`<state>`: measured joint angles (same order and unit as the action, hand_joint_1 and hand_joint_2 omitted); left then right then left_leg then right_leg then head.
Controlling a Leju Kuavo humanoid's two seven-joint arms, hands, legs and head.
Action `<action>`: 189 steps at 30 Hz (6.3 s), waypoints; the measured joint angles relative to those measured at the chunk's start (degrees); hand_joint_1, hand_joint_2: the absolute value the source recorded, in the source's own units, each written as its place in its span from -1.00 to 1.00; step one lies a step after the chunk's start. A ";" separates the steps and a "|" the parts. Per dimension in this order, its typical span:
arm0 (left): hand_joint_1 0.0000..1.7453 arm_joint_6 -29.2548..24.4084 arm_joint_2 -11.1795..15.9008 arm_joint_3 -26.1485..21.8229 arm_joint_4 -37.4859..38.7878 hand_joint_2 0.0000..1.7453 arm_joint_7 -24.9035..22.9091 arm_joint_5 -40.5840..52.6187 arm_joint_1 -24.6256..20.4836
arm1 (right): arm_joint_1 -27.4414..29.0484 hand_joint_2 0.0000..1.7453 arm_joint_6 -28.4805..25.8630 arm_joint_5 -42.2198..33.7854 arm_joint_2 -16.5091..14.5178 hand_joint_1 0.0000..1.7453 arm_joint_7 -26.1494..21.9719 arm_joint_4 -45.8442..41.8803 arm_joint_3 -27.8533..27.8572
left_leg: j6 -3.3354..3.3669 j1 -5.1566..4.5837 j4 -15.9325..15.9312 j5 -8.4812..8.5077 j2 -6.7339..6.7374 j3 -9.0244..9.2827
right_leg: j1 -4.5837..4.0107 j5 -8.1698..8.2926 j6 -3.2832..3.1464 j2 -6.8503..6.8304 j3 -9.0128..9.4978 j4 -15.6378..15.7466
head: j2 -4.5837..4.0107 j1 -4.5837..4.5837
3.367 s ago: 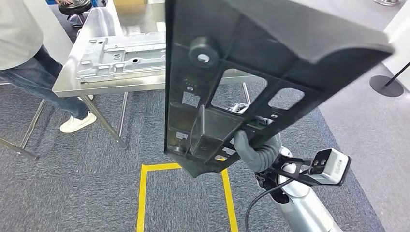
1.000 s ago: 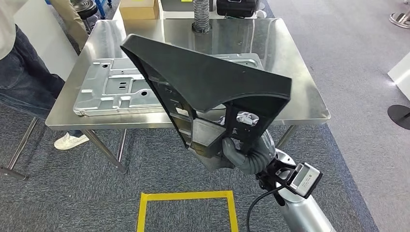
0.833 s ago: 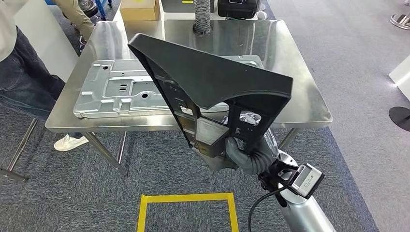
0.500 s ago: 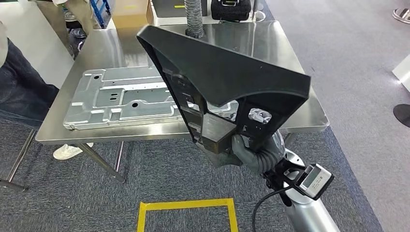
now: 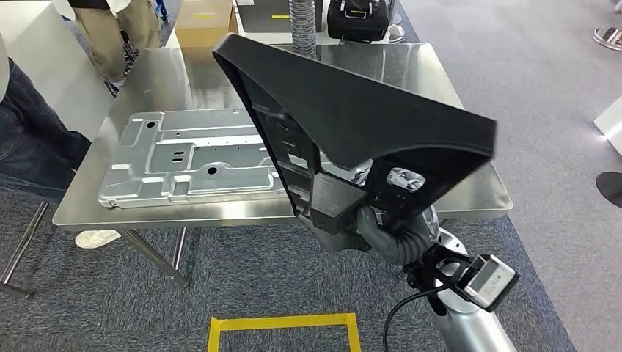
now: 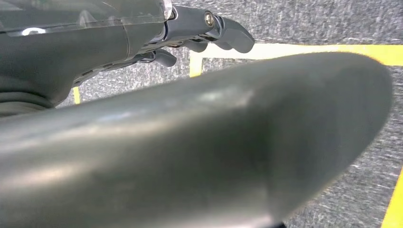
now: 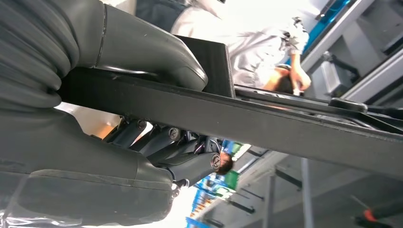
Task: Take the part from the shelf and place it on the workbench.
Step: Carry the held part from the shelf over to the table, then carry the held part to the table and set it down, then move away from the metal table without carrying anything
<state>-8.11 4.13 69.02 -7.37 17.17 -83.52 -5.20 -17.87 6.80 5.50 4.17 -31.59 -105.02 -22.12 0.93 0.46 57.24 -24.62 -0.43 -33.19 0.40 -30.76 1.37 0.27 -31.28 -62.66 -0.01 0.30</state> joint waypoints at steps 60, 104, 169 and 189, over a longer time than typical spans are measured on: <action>-1.00 -1.55 -0.13 -1.20 0.02 -1.00 -0.24 0.00 0.49 | -5.42 1.00 1.44 -7.12 -0.85 1.00 2.87 -3.23 2.69 | -0.51 -0.11 -0.42 2.31 0.10 -2.70 | -0.33 -0.03 -0.89 0.07 2.18 4.53 | 0.01 0.13; -1.00 0.71 -0.13 -0.32 0.02 -1.00 1.30 0.00 -0.22 | -32.03 1.00 -4.85 47.16 -12.56 1.00 23.50 47.53 -29.04 | -1.84 -0.06 0.43 -0.30 -0.16 -1.29 | -0.39 5.83 -2.12 0.01 -4.13 4.37 | 0.01 -0.29; -1.00 3.32 0.43 -4.17 0.02 -1.00 9.46 0.00 1.67 | 8.88 -1.00 -32.36 -4.56 -6.09 -1.00 -8.18 3.96 9.49 | -2.11 -0.13 6.40 -5.64 -0.12 -2.41 | -0.19 6.54 -2.74 -0.90 -2.71 6.06 | 0.01 0.40; -1.00 3.21 1.79 -4.58 0.02 -1.00 9.46 0.00 0.79 | 24.71 -1.00 -35.95 -1.44 -6.36 -1.00 -8.39 -9.75 22.82 | 0.52 -0.39 -0.27 0.33 0.52 -0.73 | 0.35 -1.83 0.84 -0.50 -6.60 -9.92 | 0.01 -0.10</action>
<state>-4.90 5.92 64.44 -7.34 26.63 -83.52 -4.41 6.84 -29.16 4.05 -2.19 -39.98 -114.77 0.70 1.44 0.07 56.97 -24.30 0.08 -33.92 0.75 -32.60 2.21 -0.23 -37.88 -72.57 -0.01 0.19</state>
